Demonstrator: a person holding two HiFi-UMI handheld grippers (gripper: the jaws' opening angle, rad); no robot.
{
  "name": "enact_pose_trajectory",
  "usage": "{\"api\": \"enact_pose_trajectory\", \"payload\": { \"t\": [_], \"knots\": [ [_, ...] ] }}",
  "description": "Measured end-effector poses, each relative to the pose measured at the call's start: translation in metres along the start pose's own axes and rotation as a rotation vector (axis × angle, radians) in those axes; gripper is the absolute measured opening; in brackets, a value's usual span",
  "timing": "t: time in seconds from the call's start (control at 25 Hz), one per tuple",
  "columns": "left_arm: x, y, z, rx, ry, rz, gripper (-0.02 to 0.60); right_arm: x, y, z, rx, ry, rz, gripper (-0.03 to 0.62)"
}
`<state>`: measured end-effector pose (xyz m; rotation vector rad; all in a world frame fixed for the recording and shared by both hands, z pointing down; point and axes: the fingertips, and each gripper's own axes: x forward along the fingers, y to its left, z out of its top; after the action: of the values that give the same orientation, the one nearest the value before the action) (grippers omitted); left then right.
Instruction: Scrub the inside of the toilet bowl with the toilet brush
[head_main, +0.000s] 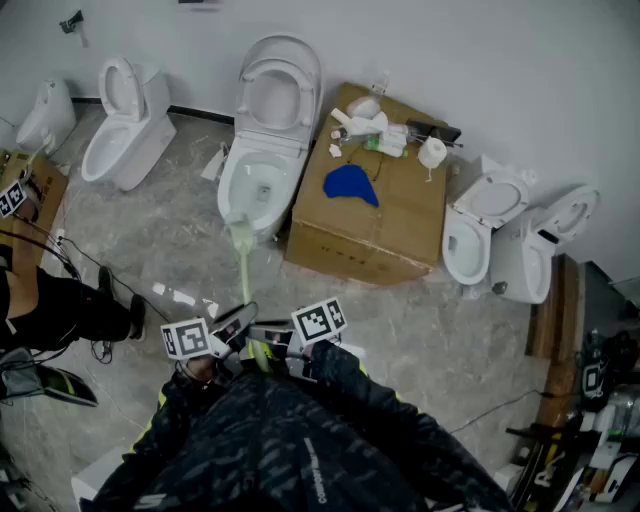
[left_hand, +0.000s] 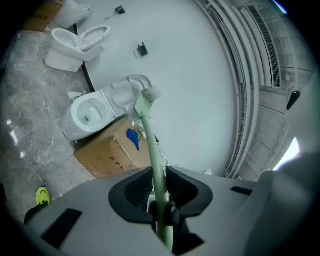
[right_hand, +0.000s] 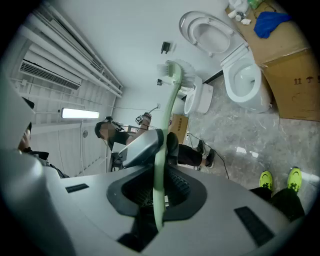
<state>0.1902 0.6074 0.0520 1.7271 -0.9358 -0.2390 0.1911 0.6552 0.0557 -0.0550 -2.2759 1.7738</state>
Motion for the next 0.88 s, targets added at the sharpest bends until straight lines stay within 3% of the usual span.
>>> {"api": "enact_pose_trajectory", "payload": {
  "t": [0.28,0.48,0.88],
  "knots": [
    [0.002,0.000,0.005,-0.009,0.004,-0.013,0.086,0.002,-0.006,0.000,0.040,0.009,-0.038,0.058],
    [0.005,0.003,0.013,-0.008,0.005,-0.017,0.086,0.008,-0.002,0.012,0.004,0.008,-0.015,0.058],
    [-0.001,0.011,0.022,0.002,0.013,-0.024,0.086,0.022,-0.003,0.017,0.015,-0.004,-0.048,0.058]
  ]
}}
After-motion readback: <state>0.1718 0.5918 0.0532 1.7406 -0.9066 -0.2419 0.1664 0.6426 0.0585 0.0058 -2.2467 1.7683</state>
